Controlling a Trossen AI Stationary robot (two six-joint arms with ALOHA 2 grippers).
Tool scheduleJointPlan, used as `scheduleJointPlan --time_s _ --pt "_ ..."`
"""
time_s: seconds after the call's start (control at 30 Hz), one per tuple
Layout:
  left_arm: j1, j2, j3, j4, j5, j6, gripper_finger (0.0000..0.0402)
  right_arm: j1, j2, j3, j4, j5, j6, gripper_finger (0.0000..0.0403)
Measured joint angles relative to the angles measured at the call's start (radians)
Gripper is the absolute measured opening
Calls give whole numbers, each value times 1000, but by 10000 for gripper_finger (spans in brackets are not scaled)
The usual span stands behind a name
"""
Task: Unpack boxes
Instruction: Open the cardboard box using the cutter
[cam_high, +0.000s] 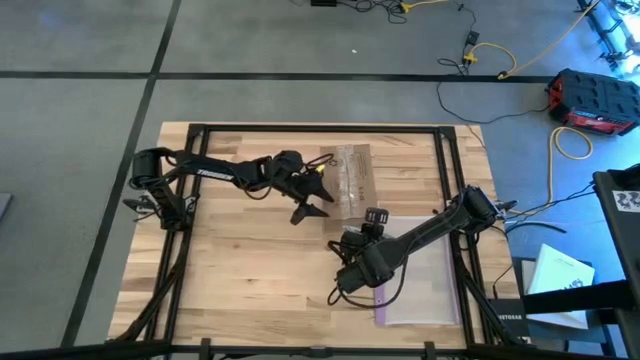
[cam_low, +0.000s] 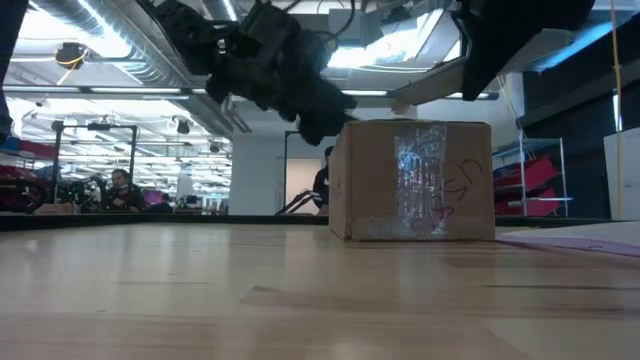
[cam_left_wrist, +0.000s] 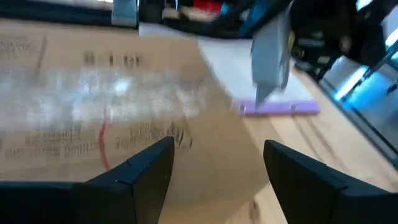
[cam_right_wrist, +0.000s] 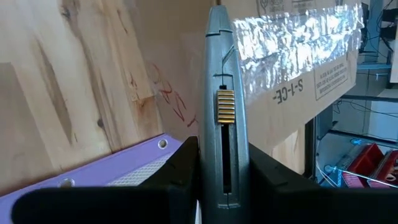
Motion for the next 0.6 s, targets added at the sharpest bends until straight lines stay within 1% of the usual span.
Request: scheduleJointPlan --time_s 0.1,0.4,0.6 --pt "-3 7 0 -8 0 26 237 0 0 -2 3 -1 0 62" --pt "-5 7 0 -12 -2 29 237 0 0 -3 2 17 -1 62" --pt "-5 7 0 -13 -2 32 237 -1 0 -27 1 17 -1 62"
